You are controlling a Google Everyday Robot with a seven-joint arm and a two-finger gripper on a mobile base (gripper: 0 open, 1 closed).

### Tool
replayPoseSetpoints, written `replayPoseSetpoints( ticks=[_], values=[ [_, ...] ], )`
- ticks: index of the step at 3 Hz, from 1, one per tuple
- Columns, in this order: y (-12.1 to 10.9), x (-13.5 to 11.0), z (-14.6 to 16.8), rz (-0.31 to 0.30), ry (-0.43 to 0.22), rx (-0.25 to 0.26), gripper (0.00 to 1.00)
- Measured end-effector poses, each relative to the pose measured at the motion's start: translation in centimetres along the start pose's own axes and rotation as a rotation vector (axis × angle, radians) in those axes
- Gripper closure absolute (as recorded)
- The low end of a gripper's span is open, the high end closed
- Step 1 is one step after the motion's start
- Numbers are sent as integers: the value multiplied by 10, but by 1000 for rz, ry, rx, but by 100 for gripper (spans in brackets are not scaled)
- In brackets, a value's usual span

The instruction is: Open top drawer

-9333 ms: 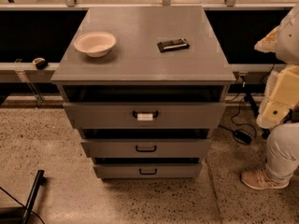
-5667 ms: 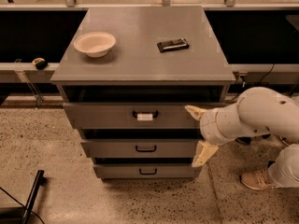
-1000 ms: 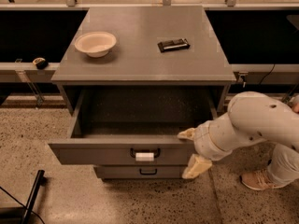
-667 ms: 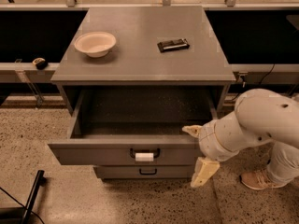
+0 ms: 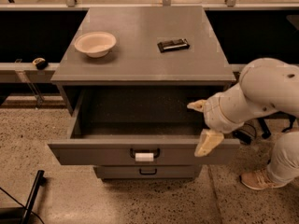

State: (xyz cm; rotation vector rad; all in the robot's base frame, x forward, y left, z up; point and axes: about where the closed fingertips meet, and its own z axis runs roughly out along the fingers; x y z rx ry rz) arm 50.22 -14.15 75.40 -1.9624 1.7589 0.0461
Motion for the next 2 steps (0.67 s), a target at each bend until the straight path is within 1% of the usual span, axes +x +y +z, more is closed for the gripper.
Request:
replayPoseSetpoints(
  ticks=[1,2],
  values=[
    [-23,3,-6,-2,23,22,24],
    [-44,4,13,20,30,14,43]
  ],
)
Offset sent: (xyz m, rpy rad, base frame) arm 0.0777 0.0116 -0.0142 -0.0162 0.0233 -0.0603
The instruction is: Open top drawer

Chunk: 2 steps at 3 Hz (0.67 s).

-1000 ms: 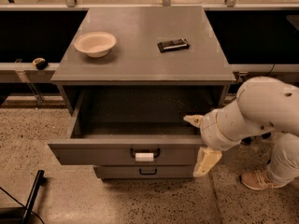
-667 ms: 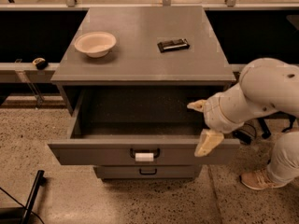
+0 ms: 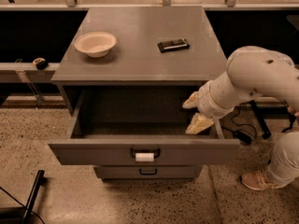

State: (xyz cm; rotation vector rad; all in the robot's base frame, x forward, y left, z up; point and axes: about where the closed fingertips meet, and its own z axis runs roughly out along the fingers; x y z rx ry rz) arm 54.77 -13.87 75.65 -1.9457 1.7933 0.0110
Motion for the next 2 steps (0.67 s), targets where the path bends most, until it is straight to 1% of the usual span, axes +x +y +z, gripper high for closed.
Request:
replayPoseSetpoints(
  ticks=[1,2],
  values=[
    [-8,-3,30,16,0,-35,66],
    [-10,-3,63,40,-5,-77,89]
  ],
)
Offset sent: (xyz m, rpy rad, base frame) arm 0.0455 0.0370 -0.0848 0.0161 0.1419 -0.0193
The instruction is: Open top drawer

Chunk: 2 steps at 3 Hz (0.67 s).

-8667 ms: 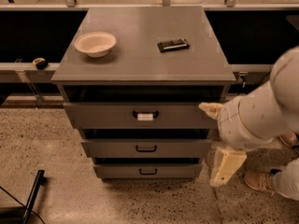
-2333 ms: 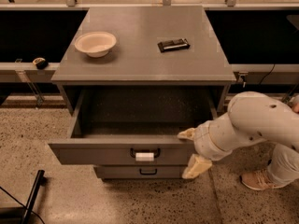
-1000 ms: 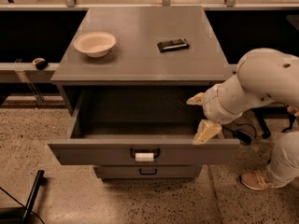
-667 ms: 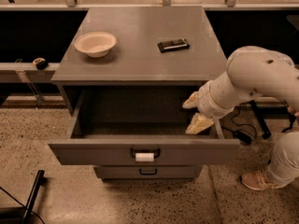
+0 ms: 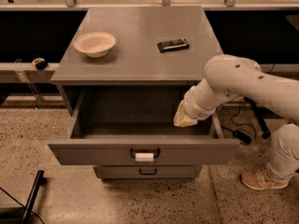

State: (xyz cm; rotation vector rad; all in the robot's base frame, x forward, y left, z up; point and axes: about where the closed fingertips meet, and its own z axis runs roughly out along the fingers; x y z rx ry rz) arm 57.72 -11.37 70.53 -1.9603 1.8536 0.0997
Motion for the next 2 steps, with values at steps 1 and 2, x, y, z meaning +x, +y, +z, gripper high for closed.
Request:
replayPoseSetpoints(
  ticks=[1,2],
  values=[
    [7,4,36,20,5,-67,100],
    [27,9,69,24,11,-147,100]
  ],
)
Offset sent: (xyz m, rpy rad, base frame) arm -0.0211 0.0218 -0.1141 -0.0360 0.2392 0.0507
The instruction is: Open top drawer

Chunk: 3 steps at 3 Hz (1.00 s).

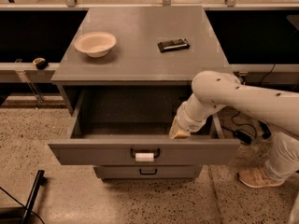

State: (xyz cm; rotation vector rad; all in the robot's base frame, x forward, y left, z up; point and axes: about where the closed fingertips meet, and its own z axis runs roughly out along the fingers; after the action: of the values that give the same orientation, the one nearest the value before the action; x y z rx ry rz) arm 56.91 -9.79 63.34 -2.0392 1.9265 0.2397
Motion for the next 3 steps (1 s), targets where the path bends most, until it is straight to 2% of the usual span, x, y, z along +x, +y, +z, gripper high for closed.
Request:
replayPoseSetpoints(
  ticks=[1,2,3],
  values=[
    [12,2,10,-10,2,-41,100],
    [43,1,10,-40,-4,-97,100],
    [41,1,10,-40,-4,-97,100]
  ],
)
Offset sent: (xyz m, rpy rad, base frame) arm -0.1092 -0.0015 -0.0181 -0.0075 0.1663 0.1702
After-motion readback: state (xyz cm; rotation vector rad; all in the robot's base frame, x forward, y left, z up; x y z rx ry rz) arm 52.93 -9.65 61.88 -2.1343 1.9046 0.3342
